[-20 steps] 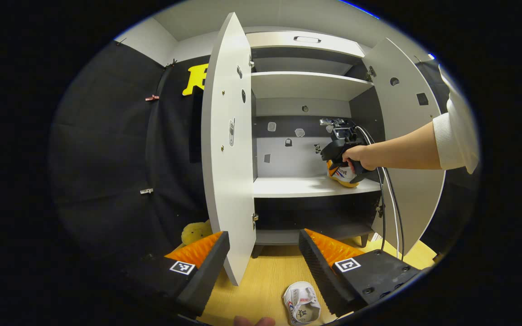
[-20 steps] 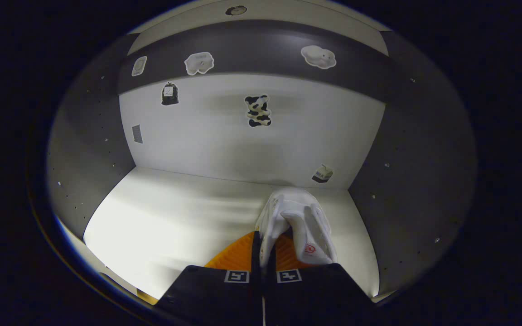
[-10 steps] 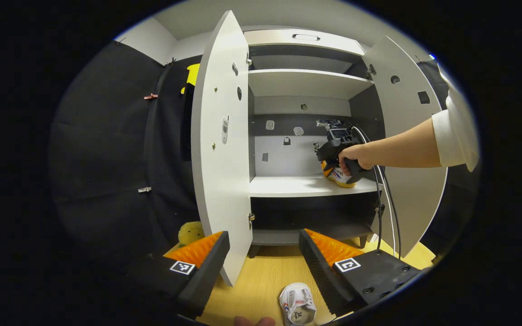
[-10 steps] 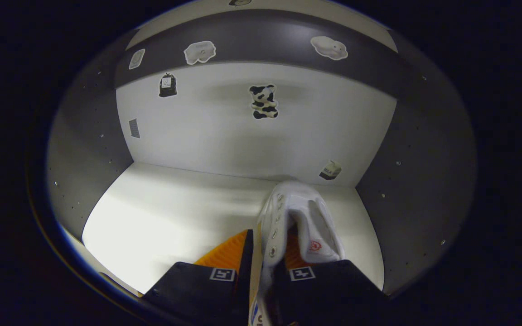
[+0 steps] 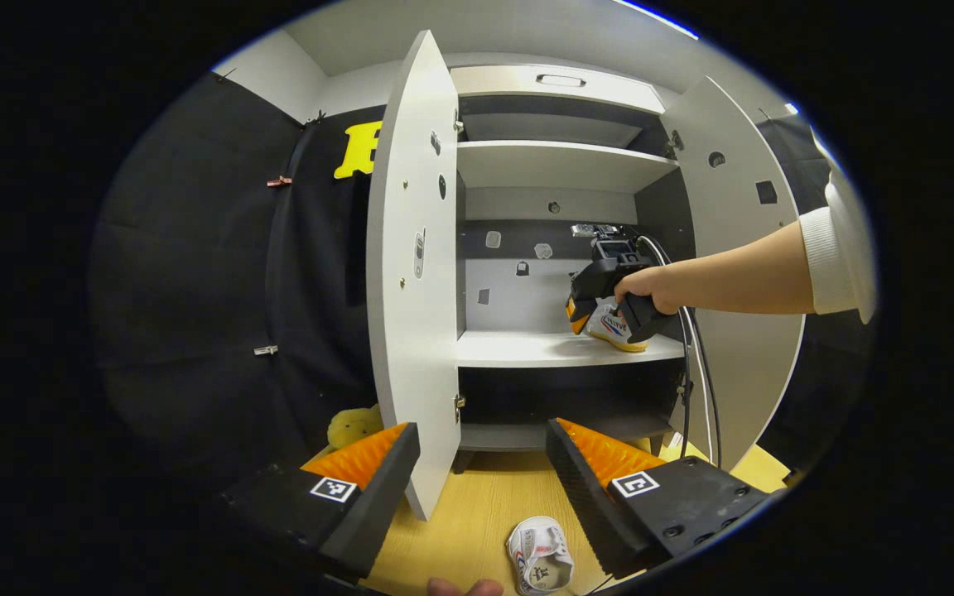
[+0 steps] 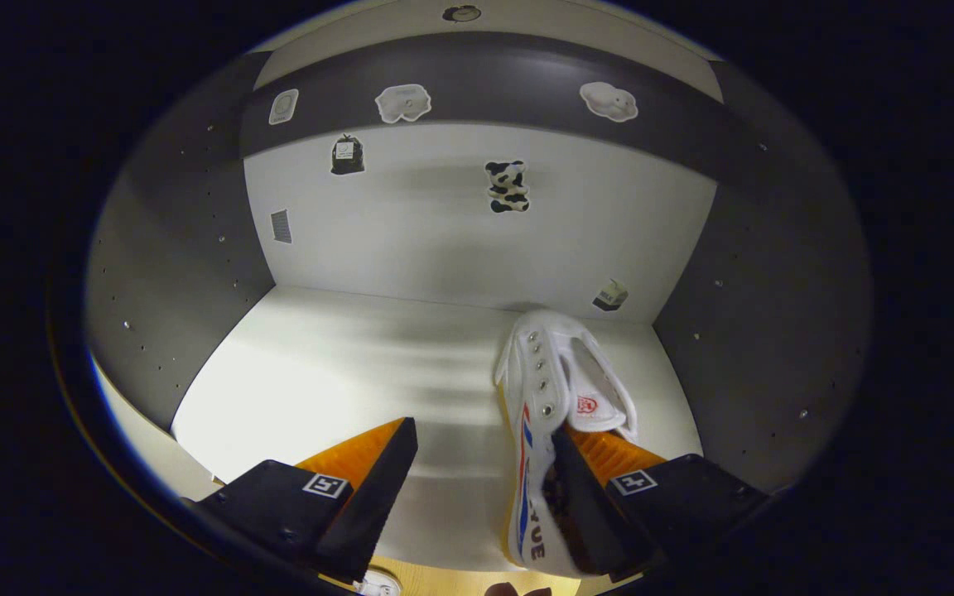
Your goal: Grab one shoe with the right hand and put it into the shoe cabinet, grab the other shoe with the left hand and put it into the shoe cabinet; then close the right door with the right hand and the left door with the left hand.
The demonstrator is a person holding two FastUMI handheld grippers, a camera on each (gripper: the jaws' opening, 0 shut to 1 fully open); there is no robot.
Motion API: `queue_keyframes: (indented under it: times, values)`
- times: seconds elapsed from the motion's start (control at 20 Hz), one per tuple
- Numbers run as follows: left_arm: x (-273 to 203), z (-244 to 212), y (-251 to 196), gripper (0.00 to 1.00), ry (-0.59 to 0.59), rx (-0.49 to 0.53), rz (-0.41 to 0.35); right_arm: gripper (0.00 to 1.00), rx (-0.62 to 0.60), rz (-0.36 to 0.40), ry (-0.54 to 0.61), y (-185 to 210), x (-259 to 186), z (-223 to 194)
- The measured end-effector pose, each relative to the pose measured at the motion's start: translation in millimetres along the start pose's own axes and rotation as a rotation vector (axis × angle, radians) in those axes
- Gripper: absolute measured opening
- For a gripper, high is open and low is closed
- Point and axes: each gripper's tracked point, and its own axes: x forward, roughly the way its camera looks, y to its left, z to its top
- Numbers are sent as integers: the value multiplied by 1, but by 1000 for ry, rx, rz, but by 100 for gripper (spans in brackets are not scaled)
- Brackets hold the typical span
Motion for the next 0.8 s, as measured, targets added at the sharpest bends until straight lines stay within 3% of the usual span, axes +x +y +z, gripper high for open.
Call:
queue_keyframes:
  times: [0.35,0.8]
  values:
    - [-15,-8,-4,96,1,-12,-13,98,30,2,-97,-9,-57,11]
    - [-15,-43,6,96,15,-5,-31,98,40,50,-475,-1,-185,29]
